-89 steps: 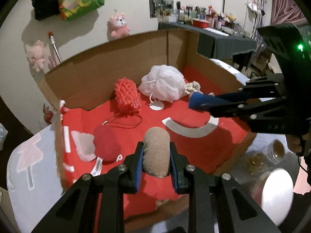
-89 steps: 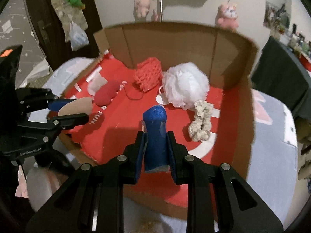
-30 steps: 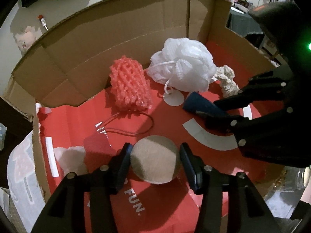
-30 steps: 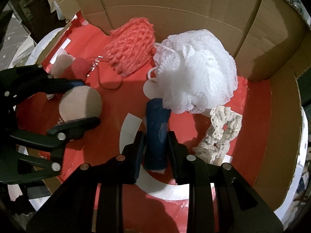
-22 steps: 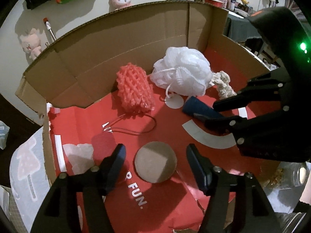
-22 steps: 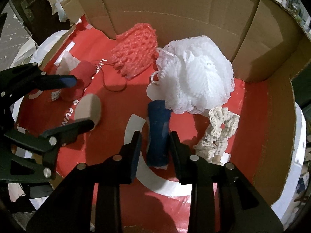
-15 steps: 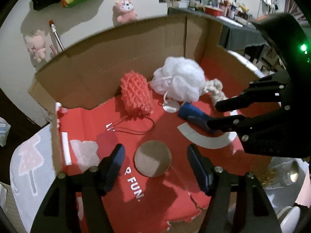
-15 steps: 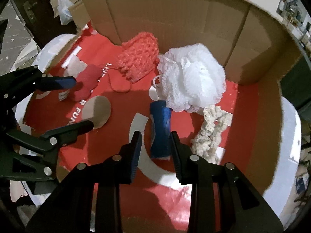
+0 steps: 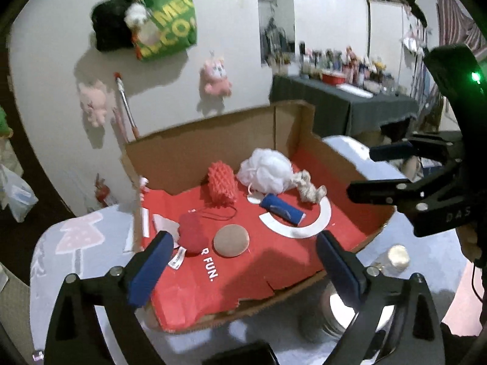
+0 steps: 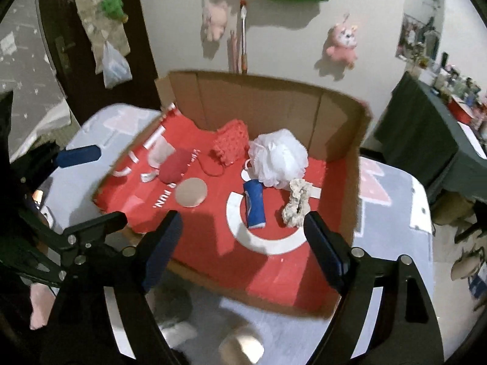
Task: Organize soft objects
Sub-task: 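Withdraw both tools from the box back toward the table items, then grasp the white plush bunny with the left tool while the right tool grasps the black scrunchie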
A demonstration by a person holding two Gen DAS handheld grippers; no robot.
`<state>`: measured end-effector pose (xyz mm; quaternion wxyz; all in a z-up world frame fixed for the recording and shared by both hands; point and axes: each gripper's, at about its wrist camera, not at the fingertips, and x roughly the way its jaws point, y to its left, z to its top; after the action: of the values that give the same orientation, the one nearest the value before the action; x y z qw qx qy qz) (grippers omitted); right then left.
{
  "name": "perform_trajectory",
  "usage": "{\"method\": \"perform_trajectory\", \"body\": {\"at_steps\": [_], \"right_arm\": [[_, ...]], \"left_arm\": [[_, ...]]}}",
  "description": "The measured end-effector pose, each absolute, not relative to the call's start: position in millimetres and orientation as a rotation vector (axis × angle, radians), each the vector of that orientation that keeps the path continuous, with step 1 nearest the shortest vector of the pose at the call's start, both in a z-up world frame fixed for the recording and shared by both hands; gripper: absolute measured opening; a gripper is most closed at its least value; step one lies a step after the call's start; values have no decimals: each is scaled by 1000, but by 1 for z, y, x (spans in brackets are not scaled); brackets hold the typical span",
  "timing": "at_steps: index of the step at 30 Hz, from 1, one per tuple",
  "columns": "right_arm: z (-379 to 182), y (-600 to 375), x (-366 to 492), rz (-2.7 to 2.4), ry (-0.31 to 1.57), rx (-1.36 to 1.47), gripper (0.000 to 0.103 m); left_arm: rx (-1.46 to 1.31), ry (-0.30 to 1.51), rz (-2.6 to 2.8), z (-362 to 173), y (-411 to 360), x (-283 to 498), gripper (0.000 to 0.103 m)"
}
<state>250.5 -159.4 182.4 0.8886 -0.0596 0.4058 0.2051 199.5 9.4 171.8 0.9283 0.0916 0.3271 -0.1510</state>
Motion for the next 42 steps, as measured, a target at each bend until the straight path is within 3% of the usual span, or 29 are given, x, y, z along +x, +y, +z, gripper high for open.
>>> {"method": "perform_trajectory", "body": {"at_steps": [7, 10, 19, 42], "right_arm": [[206, -163, 180, 382, 710, -128, 82], [210, -165, 149, 358, 646, -140, 88], [196, -176, 77, 293, 525, -108, 90], [74, -171, 52, 217, 585, -41, 90]], "left_arm": [[120, 532, -279, 186, 17, 135, 103], [80, 495, -269, 187, 20, 111, 103], [44, 415, -252, 176, 13, 48, 103], [31, 576, -185, 66, 9, 35, 103]]}}
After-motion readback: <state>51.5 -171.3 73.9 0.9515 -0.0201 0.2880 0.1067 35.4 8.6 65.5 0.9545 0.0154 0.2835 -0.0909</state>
